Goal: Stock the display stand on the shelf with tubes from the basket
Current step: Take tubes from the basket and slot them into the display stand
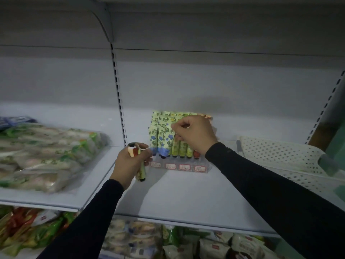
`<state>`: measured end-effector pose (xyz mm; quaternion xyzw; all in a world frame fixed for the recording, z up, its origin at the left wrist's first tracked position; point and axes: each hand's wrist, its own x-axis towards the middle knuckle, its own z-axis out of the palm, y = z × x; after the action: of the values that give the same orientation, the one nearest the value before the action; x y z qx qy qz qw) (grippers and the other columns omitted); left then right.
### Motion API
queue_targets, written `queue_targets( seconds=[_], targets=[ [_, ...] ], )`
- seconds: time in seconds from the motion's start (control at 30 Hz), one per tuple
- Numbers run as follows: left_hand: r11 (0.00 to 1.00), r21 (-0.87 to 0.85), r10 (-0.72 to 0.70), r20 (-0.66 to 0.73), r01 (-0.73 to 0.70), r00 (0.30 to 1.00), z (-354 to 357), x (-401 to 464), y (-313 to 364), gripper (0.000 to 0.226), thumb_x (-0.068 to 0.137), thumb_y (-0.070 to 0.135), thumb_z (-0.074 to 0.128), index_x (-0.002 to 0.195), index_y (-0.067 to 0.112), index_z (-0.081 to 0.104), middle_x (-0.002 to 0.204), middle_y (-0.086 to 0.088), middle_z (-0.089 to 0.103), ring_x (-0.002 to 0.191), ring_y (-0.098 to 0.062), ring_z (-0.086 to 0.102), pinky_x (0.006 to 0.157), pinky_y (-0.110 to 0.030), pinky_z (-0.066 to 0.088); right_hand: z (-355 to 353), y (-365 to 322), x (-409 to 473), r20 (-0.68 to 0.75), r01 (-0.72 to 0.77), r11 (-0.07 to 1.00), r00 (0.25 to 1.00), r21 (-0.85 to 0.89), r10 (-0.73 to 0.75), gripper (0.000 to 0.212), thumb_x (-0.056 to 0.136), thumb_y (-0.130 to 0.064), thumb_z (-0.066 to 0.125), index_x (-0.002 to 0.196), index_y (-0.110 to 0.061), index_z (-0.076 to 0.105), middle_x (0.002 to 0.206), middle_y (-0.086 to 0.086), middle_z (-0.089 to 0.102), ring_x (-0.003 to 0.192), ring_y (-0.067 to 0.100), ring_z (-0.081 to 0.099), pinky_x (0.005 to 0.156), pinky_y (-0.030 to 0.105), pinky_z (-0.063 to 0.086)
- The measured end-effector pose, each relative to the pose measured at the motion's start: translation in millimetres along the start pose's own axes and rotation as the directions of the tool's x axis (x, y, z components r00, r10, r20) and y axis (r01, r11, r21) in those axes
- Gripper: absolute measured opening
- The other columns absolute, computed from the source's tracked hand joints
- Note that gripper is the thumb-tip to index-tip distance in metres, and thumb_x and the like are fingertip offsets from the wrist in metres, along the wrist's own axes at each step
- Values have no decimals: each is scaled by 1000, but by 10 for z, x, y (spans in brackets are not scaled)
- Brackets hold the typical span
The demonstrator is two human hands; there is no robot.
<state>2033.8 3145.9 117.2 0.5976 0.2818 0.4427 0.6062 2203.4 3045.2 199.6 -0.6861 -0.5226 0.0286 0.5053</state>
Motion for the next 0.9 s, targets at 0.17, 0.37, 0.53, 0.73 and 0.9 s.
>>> queue_targets(
  seconds=[0.17, 0.37, 0.53, 0.73, 0.9],
  targets=[
    [1000, -1, 6, -144, -7, 990, -295, 53, -88, 9, 87, 0, 68, 89, 8, 65, 72, -8, 67, 63, -22, 63, 63, -28, 54, 287, -8, 43, -38, 68, 984, 996, -163, -75, 25, 90, -27, 65, 76, -9, 73, 71, -4, 71, 69, 7, 66, 68, 9, 44],
    [999, 33, 18, -141, -13, 990, -389, 31, -198, 10, 86, 1, 70, 91, 7, 65, 71, -6, 67, 60, -20, 61, 62, -29, 54, 517, 40, 97, -37, 88, 972, 994, -220, -98, 28, 91, -27, 64, 71, -7, 71, 70, -1, 70, 68, 11, 65, 66, 21, 52],
    [998, 52, 28, -124, -21, 992, -389, 33, -202, 10, 86, 2, 71, 91, 8, 64, 73, -9, 64, 57, -16, 60, 55, -21, 49, 653, 52, 89, -22, 88, 968, 995, -233, -96, 31, 92, -23, 63, 68, -4, 68, 69, 5, 69, 69, 18, 64, 58, 10, 42],
    [999, 18, 29, -115, -27, 993, -419, 35, -231, 10, 86, 0, 70, 91, 6, 64, 72, -8, 63, 59, -18, 59, 56, -21, 50, 768, 57, 76, 5, 97, 957, 995, -272, -99, 32, 93, -20, 60, 68, -1, 67, 65, 10, 66, 64, 22, 62, 60, 23, 43],
    [999, 28, 30, -110, -27, 993, -424, 43, -251, 10, 86, 2, 70, 90, 9, 65, 74, -9, 64, 61, -18, 60, 58, -21, 51, 795, 67, 117, 2, 95, 949, 995, -299, -99, 32, 92, -21, 60, 68, -1, 67, 67, 10, 68, 67, 22, 64, 63, 25, 48]
  ],
)
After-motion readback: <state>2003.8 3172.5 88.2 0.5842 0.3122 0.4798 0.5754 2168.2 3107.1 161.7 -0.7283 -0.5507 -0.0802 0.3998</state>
